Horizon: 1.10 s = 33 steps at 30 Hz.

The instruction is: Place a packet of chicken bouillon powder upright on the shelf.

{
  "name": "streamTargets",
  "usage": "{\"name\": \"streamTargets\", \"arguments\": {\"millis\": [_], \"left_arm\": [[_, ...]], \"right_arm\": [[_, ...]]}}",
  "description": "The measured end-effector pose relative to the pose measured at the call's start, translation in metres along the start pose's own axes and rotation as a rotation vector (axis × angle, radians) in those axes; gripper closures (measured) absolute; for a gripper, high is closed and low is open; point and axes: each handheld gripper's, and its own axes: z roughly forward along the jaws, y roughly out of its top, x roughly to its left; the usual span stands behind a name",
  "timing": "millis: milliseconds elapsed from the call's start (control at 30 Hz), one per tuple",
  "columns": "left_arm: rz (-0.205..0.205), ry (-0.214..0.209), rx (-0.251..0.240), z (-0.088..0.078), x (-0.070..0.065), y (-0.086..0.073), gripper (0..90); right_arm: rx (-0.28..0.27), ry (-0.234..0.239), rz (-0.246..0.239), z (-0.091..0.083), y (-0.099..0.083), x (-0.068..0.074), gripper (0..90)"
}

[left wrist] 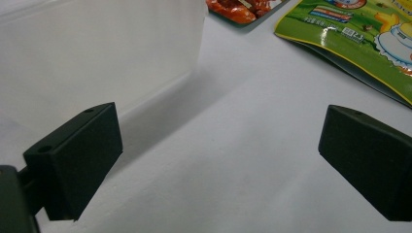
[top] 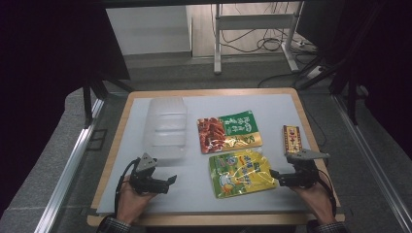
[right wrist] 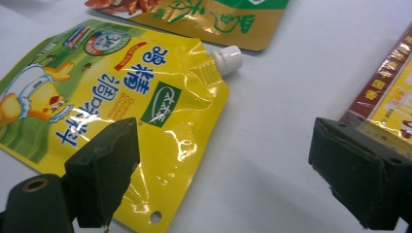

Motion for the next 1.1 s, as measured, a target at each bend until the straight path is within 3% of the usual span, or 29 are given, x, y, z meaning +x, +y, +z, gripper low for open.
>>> {"name": "streamTargets", "arguments": {"millis": [500, 933, 1100], "left_arm": [[0.004, -0.011, -0.005, 0.0000, -0.0004, -0.0001, 3.8], [0.028, -0.045, 0.004, -0.0008, -0.0032, 0.0002, 21.0], [0.038, -0.072, -0.001, -0.0022, -0.0058, 0.0020, 31.5]], "right_arm": [[0.026, -0.004, -0.001, 0.0037, -0.0006, 0.0009, 11.3], [0.041, 0.000, -0.001, 0.0042, -0.0008, -0.0006, 11.4], [0.042, 0.000, -0.012, 0.0045, -0.0008, 0.0000, 11.3]]}}
